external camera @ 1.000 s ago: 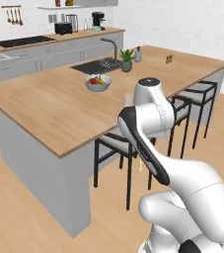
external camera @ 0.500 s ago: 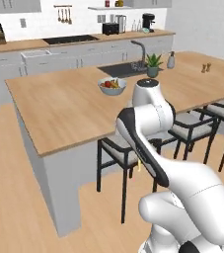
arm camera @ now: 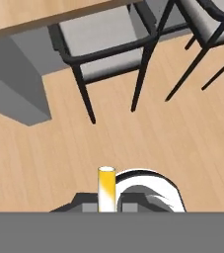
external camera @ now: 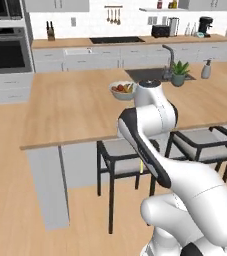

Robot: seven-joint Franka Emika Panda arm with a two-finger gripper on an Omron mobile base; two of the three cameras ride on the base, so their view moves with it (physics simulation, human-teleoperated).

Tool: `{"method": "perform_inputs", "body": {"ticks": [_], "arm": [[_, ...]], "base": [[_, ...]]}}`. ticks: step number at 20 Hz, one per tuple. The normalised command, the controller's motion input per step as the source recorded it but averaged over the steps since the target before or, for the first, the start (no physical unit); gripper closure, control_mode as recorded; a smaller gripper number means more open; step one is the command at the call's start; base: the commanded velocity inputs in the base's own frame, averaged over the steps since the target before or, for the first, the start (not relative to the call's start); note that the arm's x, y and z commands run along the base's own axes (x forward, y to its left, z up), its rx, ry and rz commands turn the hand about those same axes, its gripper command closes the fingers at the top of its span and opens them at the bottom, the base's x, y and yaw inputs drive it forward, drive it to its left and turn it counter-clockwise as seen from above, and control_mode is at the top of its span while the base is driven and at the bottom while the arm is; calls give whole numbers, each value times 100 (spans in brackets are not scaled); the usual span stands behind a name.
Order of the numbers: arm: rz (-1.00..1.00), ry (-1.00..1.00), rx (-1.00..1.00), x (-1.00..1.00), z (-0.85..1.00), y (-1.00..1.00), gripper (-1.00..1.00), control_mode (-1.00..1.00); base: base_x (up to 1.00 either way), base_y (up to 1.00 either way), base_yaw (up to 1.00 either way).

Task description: Take a straw from the drawer in front and place it inside the glass cup on the dining counter.

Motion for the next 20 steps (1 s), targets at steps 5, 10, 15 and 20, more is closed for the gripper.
{"method": "perform_inputs", "body": {"ticks": [5, 10, 15, 20], "arm": [[0, 0, 0, 0, 0, 0, 100, 100], [0, 0, 0, 0, 0, 0, 100, 100], [0, 0, 0, 0, 0, 0, 100, 100], [4, -15, 1, 10, 53, 1, 100, -100]], "base": [[69, -78, 40], [99, -31, 17], [100, 1, 0], [19, 3, 0]]}}
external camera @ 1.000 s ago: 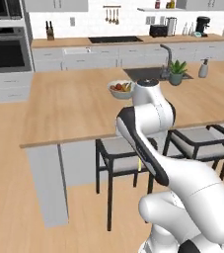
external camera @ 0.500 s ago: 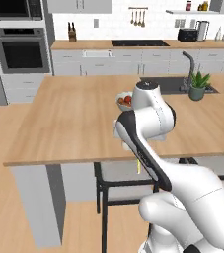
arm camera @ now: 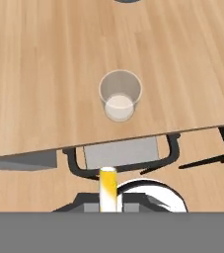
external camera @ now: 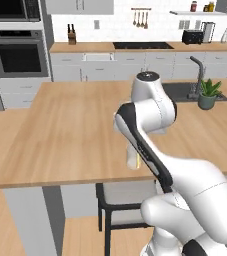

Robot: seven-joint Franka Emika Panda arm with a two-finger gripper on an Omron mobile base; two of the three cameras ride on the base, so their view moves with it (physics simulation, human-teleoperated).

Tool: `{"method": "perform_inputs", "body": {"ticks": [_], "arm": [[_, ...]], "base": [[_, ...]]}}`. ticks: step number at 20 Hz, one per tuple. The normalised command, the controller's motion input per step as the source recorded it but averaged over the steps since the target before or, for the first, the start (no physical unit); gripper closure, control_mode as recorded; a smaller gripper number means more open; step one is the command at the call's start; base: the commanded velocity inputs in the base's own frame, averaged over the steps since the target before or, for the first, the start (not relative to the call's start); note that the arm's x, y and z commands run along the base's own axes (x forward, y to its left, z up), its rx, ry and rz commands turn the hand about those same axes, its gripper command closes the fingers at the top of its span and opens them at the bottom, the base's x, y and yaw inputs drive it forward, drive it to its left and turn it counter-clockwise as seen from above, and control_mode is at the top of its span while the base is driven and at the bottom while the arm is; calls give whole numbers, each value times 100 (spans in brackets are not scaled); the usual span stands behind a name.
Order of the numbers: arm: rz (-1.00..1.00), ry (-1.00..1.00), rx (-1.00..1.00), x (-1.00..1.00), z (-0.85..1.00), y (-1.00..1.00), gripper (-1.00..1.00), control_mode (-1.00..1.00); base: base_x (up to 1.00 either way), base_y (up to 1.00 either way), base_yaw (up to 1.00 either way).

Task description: Take a straw from the drawer in front and place it inside the glass cup on the dining counter.

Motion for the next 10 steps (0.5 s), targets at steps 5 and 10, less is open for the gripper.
{"method": "perform_inputs", "body": {"ticks": [5, 10], "arm": [[33, -46, 1, 0, 66, -45, 100, -100], [64, -51, 4, 0, 23, -85, 100, -100]], "base": [[0, 0, 0], [0, 0, 0]]}}
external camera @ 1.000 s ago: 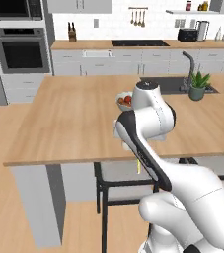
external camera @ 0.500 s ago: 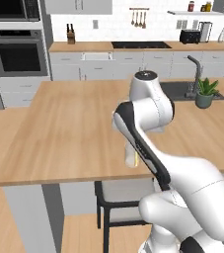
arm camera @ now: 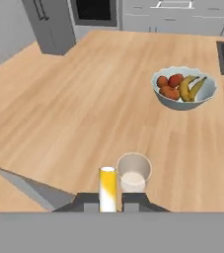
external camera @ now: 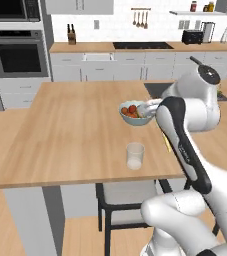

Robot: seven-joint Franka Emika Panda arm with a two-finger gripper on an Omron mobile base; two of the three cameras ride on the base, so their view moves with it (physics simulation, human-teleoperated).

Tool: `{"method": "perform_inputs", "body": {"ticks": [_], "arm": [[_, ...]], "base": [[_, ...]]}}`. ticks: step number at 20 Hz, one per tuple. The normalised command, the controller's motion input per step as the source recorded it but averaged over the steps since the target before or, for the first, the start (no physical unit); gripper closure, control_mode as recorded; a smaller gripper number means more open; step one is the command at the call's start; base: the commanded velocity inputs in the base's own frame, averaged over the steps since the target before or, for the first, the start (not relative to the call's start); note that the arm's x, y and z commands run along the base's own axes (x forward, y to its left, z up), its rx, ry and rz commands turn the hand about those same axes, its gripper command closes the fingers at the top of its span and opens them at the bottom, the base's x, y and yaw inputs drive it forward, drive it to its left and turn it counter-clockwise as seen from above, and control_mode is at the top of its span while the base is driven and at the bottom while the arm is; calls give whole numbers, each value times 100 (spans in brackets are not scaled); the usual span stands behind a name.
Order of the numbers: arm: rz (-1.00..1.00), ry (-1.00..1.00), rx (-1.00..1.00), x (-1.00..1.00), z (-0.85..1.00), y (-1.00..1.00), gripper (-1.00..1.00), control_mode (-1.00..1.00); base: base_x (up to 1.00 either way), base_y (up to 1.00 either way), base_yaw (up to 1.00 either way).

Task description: Take a straw from the drawer in front and place it inside the glass cup on the dining counter.

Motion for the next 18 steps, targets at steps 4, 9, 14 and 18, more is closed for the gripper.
{"method": "perform_inputs", "body": {"ticks": [4, 9, 14, 18], "arm": [[73, -40, 5, 37, 0, -68, 100, -100], [59, -20, 7, 78, 0, -10, 100, -100], [39, -11, 13, 49, 0, 27, 100, -100], [30, -10, 14, 44, 0, 35, 100, -100]], "base": [[0, 0, 0], [0, 0, 0], [0, 0, 0], [0, 0, 0]]}}
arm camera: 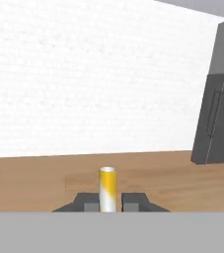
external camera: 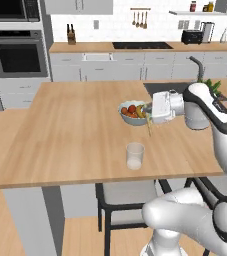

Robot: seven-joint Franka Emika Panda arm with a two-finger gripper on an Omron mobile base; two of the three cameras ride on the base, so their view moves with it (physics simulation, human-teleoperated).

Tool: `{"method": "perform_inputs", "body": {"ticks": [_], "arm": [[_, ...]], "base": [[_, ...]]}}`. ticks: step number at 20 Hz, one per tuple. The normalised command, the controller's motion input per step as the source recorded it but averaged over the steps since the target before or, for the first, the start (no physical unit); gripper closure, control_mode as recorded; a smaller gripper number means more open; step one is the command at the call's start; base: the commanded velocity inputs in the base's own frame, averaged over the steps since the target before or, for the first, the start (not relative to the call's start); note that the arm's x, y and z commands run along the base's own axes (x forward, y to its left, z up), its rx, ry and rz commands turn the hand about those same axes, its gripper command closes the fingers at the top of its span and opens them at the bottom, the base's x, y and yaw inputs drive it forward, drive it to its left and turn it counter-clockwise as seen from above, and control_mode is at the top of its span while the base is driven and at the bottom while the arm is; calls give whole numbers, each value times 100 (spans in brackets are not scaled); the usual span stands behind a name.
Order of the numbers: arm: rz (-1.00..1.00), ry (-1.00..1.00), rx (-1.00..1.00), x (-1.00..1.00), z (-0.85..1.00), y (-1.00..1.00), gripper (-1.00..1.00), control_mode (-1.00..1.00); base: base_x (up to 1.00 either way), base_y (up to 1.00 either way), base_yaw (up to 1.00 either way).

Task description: Take a straw from the drawer in front and place it inside the glass cup on the dining counter.

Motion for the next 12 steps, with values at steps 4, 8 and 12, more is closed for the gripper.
{"method": "perform_inputs", "body": {"ticks": [4, 8, 12], "arm": [[25, -3, 15, 44, -27, 10, 100, -100], [16, 1, 20, 24, -56, 0, 100, -100], [10, 4, 21, 20, -57, 0, 100, -100]], "base": [[0, 0, 0], [0, 0, 0], [0, 0, 0]]}}
